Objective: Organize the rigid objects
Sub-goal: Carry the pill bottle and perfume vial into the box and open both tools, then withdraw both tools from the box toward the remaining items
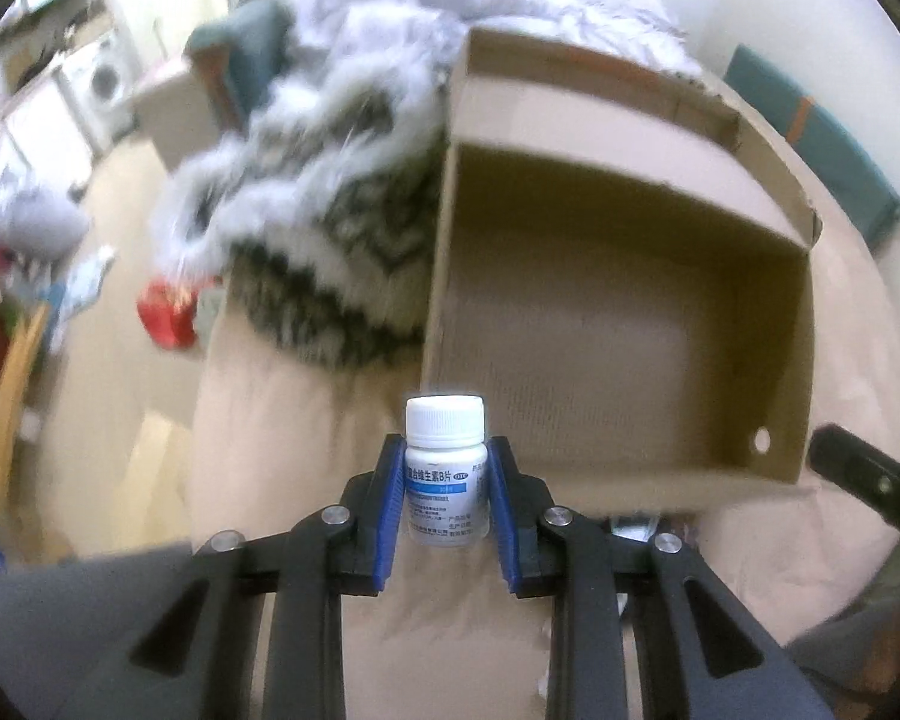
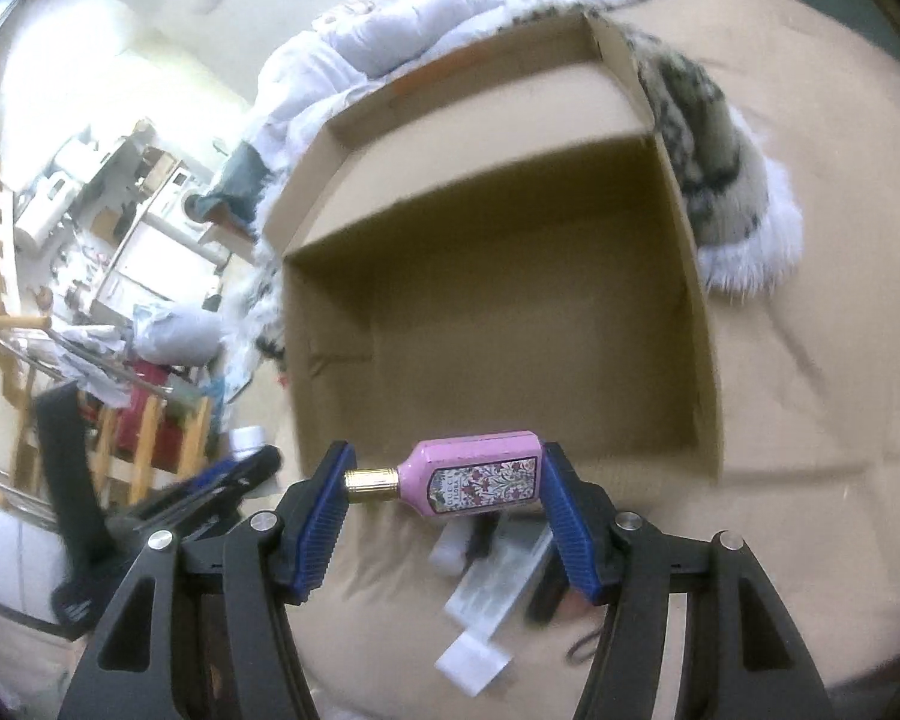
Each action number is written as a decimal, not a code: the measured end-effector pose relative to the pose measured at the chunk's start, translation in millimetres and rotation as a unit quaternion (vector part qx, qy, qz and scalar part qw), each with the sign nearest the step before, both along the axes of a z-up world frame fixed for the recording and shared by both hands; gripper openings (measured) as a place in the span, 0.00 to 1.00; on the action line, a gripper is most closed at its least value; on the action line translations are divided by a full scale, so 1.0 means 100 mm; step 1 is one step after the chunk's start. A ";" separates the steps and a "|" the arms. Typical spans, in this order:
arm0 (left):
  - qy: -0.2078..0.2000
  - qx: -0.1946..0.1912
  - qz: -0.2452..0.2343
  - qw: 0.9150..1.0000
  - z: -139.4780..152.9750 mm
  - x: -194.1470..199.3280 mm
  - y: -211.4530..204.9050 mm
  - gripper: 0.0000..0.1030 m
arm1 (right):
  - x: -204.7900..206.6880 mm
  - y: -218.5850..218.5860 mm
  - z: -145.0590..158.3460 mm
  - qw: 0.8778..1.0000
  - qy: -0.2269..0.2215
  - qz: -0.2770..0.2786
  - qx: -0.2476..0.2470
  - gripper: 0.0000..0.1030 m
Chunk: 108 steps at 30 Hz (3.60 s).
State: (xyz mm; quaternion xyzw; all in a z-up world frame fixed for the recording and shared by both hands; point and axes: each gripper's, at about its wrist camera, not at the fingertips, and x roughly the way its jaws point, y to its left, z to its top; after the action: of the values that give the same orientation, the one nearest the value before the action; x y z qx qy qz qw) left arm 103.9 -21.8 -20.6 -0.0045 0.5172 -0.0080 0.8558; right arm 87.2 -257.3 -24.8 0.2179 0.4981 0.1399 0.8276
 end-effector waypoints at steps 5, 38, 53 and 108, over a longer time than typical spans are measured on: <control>0.001 0.009 -0.017 1.000 -0.06 0.27 -0.16 0.23 | 0.33 -0.06 -0.06 1.000 -0.012 0.001 -0.024 0.64; 0.026 0.022 -0.069 0.997 -0.83 0.58 -0.46 0.24 | 0.76 0.15 -0.92 0.990 0.067 0.046 -0.114 0.64; 0.030 0.023 -0.065 0.997 -0.80 0.54 -0.51 0.24 | 0.83 0.12 -0.93 0.994 0.081 0.031 -0.063 0.65; 0.053 -0.038 0.047 0.997 -0.63 -0.40 0.40 0.64 | -0.44 -0.21 -0.73 0.993 0.081 -0.039 -0.078 0.78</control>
State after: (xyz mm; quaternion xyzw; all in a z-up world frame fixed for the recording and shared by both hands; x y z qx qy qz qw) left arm 64.3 18.3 -83.7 -0.0613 0.5607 0.0126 0.8257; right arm 43.3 -278.7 -98.0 0.1826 0.5643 0.0499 0.8036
